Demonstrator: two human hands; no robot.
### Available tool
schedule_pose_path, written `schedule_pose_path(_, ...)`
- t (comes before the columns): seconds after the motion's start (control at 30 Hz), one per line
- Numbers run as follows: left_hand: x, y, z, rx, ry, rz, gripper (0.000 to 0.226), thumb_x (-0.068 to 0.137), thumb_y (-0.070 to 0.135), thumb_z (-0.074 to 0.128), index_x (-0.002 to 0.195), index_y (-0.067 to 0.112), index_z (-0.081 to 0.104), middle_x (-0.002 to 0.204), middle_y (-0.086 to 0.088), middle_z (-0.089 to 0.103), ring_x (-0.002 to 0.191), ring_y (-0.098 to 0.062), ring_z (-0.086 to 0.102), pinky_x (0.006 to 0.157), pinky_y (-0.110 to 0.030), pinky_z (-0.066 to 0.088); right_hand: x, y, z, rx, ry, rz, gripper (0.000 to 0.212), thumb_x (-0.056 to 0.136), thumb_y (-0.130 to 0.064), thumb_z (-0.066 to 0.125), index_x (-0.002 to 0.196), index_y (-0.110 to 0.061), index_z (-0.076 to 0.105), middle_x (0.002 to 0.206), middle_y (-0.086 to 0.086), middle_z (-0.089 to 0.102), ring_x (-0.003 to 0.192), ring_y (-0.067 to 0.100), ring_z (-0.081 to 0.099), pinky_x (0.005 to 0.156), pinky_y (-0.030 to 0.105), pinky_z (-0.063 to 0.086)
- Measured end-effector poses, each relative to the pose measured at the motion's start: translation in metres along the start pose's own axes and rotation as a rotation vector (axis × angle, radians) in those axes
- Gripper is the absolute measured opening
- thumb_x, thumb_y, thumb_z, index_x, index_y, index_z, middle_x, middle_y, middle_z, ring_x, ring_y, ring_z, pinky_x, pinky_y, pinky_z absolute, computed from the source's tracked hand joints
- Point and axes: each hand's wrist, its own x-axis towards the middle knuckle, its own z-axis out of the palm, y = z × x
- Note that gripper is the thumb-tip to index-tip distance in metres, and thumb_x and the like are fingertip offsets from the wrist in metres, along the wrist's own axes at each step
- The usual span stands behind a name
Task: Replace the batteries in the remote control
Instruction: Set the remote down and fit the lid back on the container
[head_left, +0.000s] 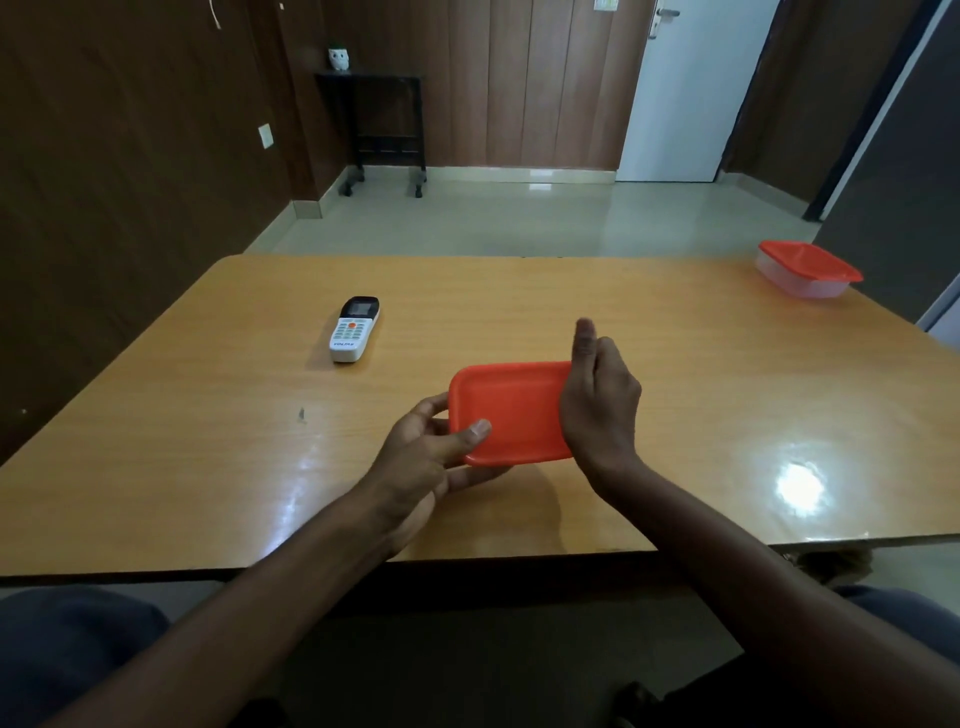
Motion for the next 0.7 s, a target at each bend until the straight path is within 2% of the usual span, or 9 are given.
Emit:
schedule_pose_path(0.1, -0.002, 0.000, 0.002, 0.095, -0.039, 0.005, 0.048, 0.087, 0.002, 0.071, 0.129, 0.014, 0.051, 0.131, -0.017, 0.054, 0.115, -0.037, 0.063, 0.084, -0.050, 0.062, 0.003, -0.003, -0.006, -0.006, -0.028, 0.032, 0.055, 0.105, -0.052, 0.030, 0.064, -0.019, 0.041, 0.060, 0.000, 0.045, 0.055, 0.012, 0.042, 0.053, 0.031, 0.034)
schedule_pose_path(0.2, -0.001, 0.003, 0.002, 0.233, 0.022, 0.026, 0.041, 0.085, 0.019, 0.076, 0.121, 0.014, 0.058, 0.126, -0.014, 0.061, 0.110, -0.031, 0.066, 0.077, -0.042, 0.063, 0.005, -0.008, -0.008, -0.072, -0.082, -0.127, 0.046, 0.108, -0.042, 0.035, 0.063, -0.035, 0.043, 0.053, -0.010, 0.038, 0.046, 0.005, 0.041, 0.047, 0.018, 0.031)
schedule_pose_path(0.27, -0.001, 0.006, 0.001, 0.313, 0.055, 0.051, 0.035, 0.085, 0.034, 0.075, 0.115, 0.020, 0.064, 0.120, -0.009, 0.066, 0.105, -0.026, 0.067, 0.071, -0.036, 0.062, 0.005, -0.010, -0.005, -0.141, -0.113, -0.276, 0.043, 0.108, -0.038, 0.038, 0.076, -0.023, 0.063, 0.050, -0.011, 0.039, 0.044, 0.007, 0.042, 0.046, 0.022, 0.031)
schedule_pose_path(0.3, 0.000, 0.007, 0.001, 0.347, 0.062, 0.075, 0.028, 0.087, 0.038, 0.073, 0.111, 0.026, 0.066, 0.119, -0.006, 0.066, 0.103, -0.024, 0.067, 0.071, -0.036, 0.062, 0.003, -0.010, -0.002, -0.172, -0.118, -0.335, 0.042, 0.107, -0.038, 0.038, 0.083, -0.016, 0.064, 0.051, -0.010, 0.040, 0.045, 0.011, 0.044, 0.047, 0.026, 0.032)
schedule_pose_path(0.37, 0.000, 0.007, 0.002, 0.375, 0.083, 0.122, 0.016, 0.091, 0.039, 0.067, 0.107, 0.036, 0.069, 0.121, 0.000, 0.065, 0.103, -0.022, 0.064, 0.076, -0.042, 0.062, -0.001, -0.010, 0.004, -0.168, -0.092, -0.362, 0.043, 0.105, -0.045, 0.035, 0.080, -0.014, 0.053, 0.055, -0.006, 0.043, 0.049, 0.016, 0.045, 0.049, 0.032, 0.033)
schedule_pose_path(0.43, 0.001, 0.003, 0.003, 0.304, 0.119, 0.141, 0.017, 0.094, 0.038, 0.064, 0.109, 0.039, 0.070, 0.127, 0.001, 0.063, 0.110, -0.026, 0.063, 0.083, -0.049, 0.061, -0.007, -0.008, 0.008, -0.127, -0.056, -0.289, 0.047, 0.103, -0.051, 0.035, 0.079, -0.012, 0.047, 0.063, -0.001, 0.049, 0.056, 0.018, 0.050, 0.051, 0.033, 0.038)
schedule_pose_path(0.5, 0.001, -0.002, 0.004, 0.183, 0.165, 0.149, 0.021, 0.096, 0.037, 0.060, 0.115, 0.039, 0.069, 0.130, 0.001, 0.061, 0.114, -0.029, 0.062, 0.087, -0.054, 0.060, -0.014, -0.006, 0.011, -0.062, -0.051, -0.162, 0.053, 0.101, -0.057, 0.035, 0.085, -0.009, 0.050, 0.074, 0.006, 0.056, 0.067, 0.022, 0.056, 0.057, 0.038, 0.045)
schedule_pose_path(0.57, 0.000, -0.008, 0.006, 0.100, 0.189, 0.168, 0.025, 0.099, 0.036, 0.055, 0.122, 0.037, 0.064, 0.131, 0.000, 0.060, 0.114, -0.027, 0.062, 0.084, -0.048, 0.060, -0.019, -0.005, 0.014, 0.019, -0.040, -0.030, 0.055, 0.099, -0.060, 0.036, 0.089, -0.008, 0.050, 0.080, 0.009, 0.058, 0.072, 0.025, 0.056, 0.061, 0.040, 0.047)
schedule_pose_path(0.7, -0.006, -0.021, 0.015, -0.051, 0.169, 0.124, 0.029, 0.105, 0.036, 0.042, 0.132, 0.037, 0.050, 0.128, -0.001, 0.058, 0.112, -0.025, 0.062, 0.082, -0.043, 0.059, -0.027, -0.009, 0.019, 0.156, 0.002, 0.095, 0.047, 0.096, -0.063, 0.042, 0.095, -0.016, 0.042, 0.081, 0.006, 0.050, 0.069, 0.017, 0.048, 0.056, 0.029, 0.041)
